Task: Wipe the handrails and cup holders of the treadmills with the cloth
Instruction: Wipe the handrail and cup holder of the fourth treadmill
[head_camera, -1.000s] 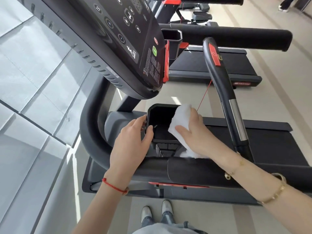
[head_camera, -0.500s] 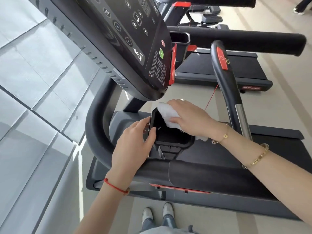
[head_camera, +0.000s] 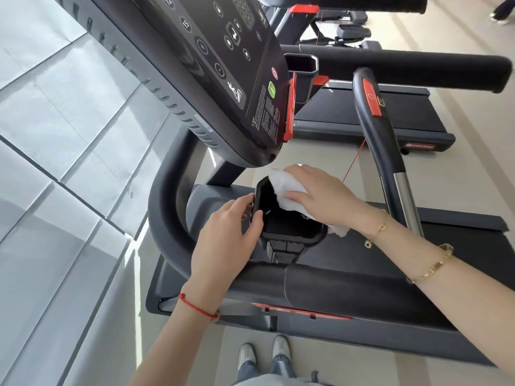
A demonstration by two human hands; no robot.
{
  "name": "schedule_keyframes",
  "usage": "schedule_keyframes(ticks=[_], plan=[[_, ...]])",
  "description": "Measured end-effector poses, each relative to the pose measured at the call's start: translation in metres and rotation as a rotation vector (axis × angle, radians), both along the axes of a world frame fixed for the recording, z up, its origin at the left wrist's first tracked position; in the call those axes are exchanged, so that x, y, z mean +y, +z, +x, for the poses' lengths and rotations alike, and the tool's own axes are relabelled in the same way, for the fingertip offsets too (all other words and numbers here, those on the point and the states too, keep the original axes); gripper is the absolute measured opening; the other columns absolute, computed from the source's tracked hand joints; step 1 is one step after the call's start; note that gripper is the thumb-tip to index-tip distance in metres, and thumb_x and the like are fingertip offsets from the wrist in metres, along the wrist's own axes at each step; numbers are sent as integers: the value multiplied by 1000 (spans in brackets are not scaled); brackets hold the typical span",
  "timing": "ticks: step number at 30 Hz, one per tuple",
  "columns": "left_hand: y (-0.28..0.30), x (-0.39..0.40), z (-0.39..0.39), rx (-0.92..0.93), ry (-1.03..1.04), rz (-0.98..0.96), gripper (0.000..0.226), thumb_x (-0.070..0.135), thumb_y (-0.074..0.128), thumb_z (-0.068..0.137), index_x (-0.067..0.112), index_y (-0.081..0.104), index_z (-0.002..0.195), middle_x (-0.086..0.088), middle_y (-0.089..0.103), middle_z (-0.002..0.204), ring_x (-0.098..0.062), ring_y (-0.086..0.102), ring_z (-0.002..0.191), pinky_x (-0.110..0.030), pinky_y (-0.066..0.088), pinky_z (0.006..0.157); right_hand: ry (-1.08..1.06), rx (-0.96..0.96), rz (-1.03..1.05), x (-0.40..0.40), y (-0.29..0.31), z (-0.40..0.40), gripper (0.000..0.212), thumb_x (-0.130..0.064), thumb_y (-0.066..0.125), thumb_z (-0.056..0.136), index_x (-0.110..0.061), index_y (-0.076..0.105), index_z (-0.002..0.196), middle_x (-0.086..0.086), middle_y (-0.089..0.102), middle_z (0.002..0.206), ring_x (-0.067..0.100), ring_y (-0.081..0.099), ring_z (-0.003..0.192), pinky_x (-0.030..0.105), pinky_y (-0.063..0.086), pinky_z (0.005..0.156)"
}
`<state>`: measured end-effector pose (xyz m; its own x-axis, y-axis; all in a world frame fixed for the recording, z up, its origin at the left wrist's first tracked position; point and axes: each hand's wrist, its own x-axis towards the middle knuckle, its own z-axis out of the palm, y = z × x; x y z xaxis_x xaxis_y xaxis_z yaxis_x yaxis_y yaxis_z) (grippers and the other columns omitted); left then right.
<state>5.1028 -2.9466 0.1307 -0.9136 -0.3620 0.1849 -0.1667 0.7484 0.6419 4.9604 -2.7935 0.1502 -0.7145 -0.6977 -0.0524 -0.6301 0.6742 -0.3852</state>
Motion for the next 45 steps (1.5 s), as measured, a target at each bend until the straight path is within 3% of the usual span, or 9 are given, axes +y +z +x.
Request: schedule_keyframes(ticks=[5,8,14,20,23,28,33,37,45], plan=[[-3,-1,0,-9,-7,-12,42,39,51,96,24,55,135,8,66,114,-8,61,101,-28,52,86,-341,-278,-200,22,-10,49,66,-31,44,101,-15,6,152,10,22,148,25,39,123,27,28,90],[-4,0,0,-11,-8,-27,42,39,50,97,23,54,136,7,66,115,-10,62,101,-23,48,83,-417,-332,-180,22,-13,64,72,-33,43,101,-9,-3,151,10,19,149,17,37,107,26,29,85],[-4,0,1,-8,-16,-21,43,38,50,97,22,54,136,5,67,114,-13,62,100,-26,50,82,-318,-295,-61,4,12,17,55,-30,43,102,-4,23,145,13,38,139,20,41,106,23,27,78],[-7,0,-1,-15,-5,-29,43,41,48,96,24,53,136,7,67,114,-10,61,99,-20,42,77,-411,-338,-145,23,-6,71,67,-29,38,103,-4,-1,151,12,20,150,19,41,104,28,34,84],[-6,1,0,-14,-8,-29,42,40,48,97,24,53,136,6,67,114,-12,62,99,-21,43,78,-398,-302,-123,21,-3,59,66,-30,40,103,-1,3,150,14,25,148,19,43,105,26,32,83],[-4,2,1,-8,-4,-39,42,37,50,97,21,54,135,4,68,113,-13,62,98,-22,44,77,-65,-52,51,-5,9,6,42,-27,46,100,-14,36,138,6,49,130,28,47,117,33,34,81],[-3,2,1,-15,-1,-33,42,36,50,97,20,54,136,4,67,113,-11,62,98,-23,48,79,149,27,103,-21,9,-11,41,-31,45,97,-27,36,137,-5,52,133,23,53,111,39,42,80],[-2,0,1,-34,-1,-7,42,39,50,96,25,54,136,8,66,108,-9,61,96,-28,50,80,40,-24,28,-2,1,-8,45,-36,47,97,-28,36,140,-5,49,135,22,49,115,31,29,77],[-3,-2,0,-29,-21,-6,41,38,51,96,23,56,134,7,67,109,-11,62,99,-24,47,83,-200,-249,-210,42,4,41,53,-33,39,102,-23,21,151,-2,39,146,14,41,126,24,27,94]])
